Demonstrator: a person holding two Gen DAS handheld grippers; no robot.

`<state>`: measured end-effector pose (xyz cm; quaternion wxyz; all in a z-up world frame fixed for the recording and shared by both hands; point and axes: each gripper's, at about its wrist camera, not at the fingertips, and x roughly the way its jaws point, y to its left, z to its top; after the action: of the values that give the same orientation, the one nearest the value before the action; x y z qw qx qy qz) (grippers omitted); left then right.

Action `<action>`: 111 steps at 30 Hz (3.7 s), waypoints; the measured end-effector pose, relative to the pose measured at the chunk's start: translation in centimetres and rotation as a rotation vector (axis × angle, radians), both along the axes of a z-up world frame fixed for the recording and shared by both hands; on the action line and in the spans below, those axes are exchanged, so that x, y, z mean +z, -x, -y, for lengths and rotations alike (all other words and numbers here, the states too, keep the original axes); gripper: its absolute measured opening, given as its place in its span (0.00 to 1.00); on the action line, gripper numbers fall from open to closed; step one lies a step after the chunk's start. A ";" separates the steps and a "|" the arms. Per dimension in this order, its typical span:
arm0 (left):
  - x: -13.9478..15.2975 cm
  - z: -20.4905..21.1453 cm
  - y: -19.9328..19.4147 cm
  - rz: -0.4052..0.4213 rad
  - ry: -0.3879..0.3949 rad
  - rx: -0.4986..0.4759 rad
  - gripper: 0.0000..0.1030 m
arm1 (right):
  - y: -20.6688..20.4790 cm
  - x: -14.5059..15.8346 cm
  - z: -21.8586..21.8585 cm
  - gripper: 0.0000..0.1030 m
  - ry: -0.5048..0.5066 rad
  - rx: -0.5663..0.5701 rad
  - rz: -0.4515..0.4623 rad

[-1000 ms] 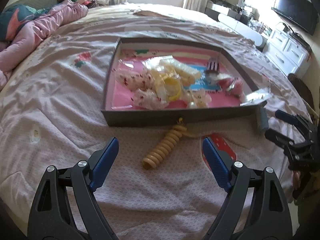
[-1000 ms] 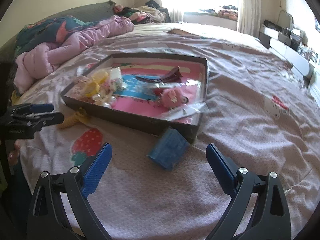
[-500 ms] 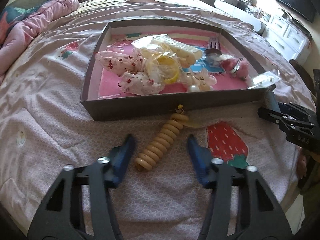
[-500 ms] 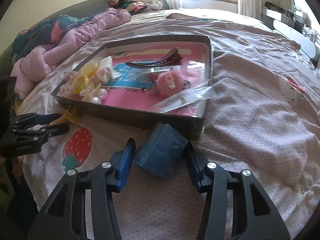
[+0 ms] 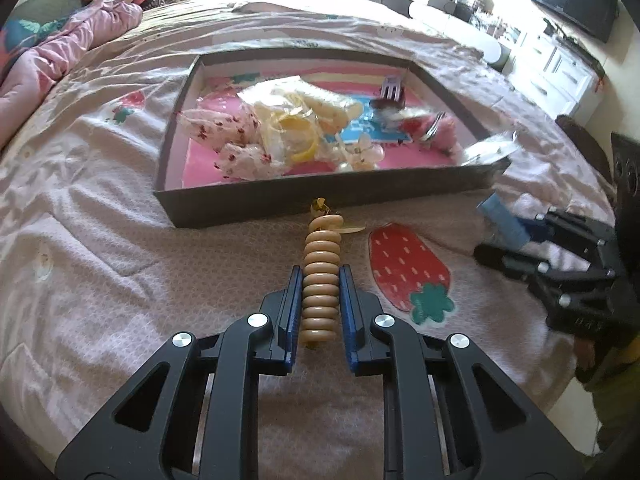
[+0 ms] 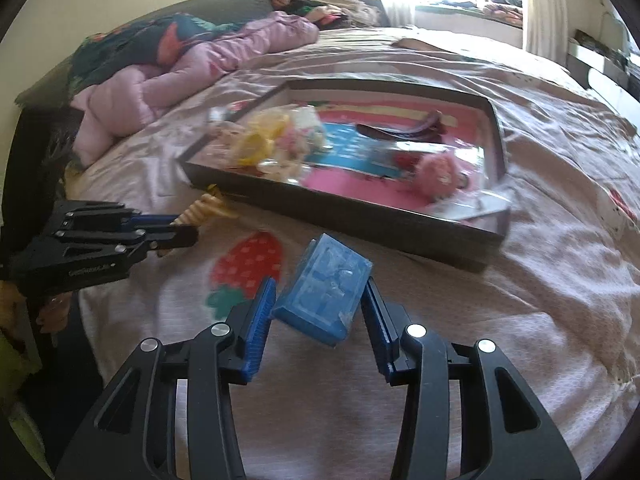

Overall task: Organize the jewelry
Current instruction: 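Grasp the blue case with the right tool while the left tool grasps the coiled hair tie, then carry the hair tie into the tray with the left tool while the right tool carries the case, then open both tools and withdraw them from the tray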

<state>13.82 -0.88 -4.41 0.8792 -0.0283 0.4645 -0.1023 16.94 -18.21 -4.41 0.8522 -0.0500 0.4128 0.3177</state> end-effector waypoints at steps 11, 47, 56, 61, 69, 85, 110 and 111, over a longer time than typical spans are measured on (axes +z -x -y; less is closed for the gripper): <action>2.6 -1.6 0.5 0.061 0.029 0.047 0.11 | 0.5 1.6 -2.5 0.35 -0.011 0.070 0.032; 4.1 2.7 -8.4 0.109 0.061 -0.012 0.11 | -8.7 4.2 2.1 0.32 -0.023 -0.130 0.146; 3.1 4.0 -9.6 0.091 0.070 -0.038 0.11 | -10.6 3.2 3.5 0.32 -0.012 -0.195 0.141; 2.5 4.8 -10.1 0.082 0.070 -0.060 0.11 | -11.4 3.0 3.8 0.32 -0.012 -0.215 0.142; 1.7 5.4 -10.4 0.066 0.069 -0.072 0.11 | -12.5 2.3 3.8 0.32 0.003 -0.235 0.137; 1.6 5.1 -10.3 0.062 0.065 -0.056 0.12 | -11.5 0.7 3.3 0.34 0.036 -0.217 0.092; 4.4 2.6 -5.4 0.107 0.068 -0.005 0.35 | -4.1 3.9 3.0 0.58 0.013 -0.180 0.131; 4.6 2.3 -5.0 0.111 0.069 0.003 0.38 | -3.8 4.1 2.9 0.62 0.010 -0.179 0.134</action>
<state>18.80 -3.21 0.18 0.9023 -0.0533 0.4110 -0.1185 20.70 -21.16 -0.30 0.9027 -0.0384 0.3591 0.2341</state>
